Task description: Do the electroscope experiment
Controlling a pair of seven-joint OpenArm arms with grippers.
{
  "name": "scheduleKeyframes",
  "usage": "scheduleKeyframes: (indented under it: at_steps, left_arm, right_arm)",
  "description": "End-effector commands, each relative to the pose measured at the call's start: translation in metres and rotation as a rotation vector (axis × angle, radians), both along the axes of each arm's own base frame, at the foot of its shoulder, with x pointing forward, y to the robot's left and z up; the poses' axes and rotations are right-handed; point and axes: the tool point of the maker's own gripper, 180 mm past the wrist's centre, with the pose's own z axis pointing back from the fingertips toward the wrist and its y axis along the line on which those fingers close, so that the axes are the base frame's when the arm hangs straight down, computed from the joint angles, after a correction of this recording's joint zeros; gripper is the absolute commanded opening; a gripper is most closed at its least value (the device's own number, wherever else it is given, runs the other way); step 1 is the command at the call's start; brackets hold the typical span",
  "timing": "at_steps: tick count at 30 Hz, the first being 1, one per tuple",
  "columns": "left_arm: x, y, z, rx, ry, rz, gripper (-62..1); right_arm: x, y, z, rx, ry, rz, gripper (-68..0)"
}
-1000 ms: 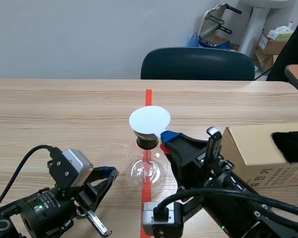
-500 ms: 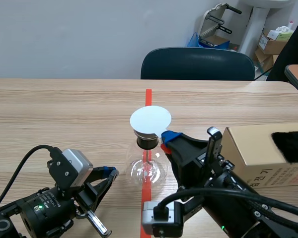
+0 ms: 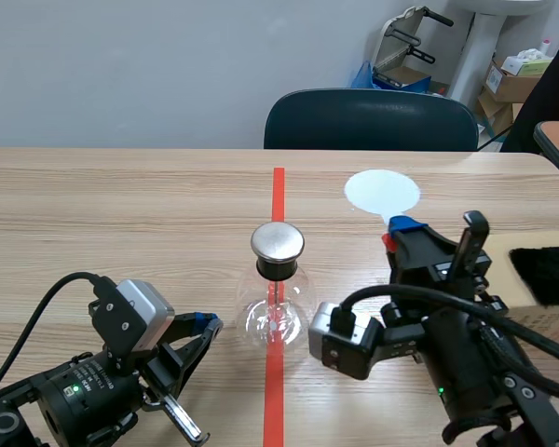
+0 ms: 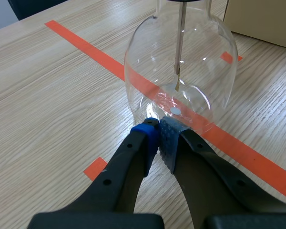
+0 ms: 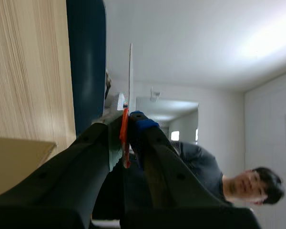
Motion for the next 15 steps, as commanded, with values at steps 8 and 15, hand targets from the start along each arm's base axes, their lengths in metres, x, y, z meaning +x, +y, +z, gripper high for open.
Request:
scheduleKeyframes:
  at_steps: [8, 15]
  left_arm:
    - [0.003, -0.003, 0.007, -0.024, -0.019, 0.001, -58.2]
    - [0.003, -0.003, 0.007, -0.024, -0.019, 0.001, -58.2]
  right_arm:
    - [0.008, -0.037, 0.016, 0.021, -0.059, -0.206, -65.6]
    - [0.008, -0.051, 0.017, 0.025, -0.065, -0.281, -65.6]
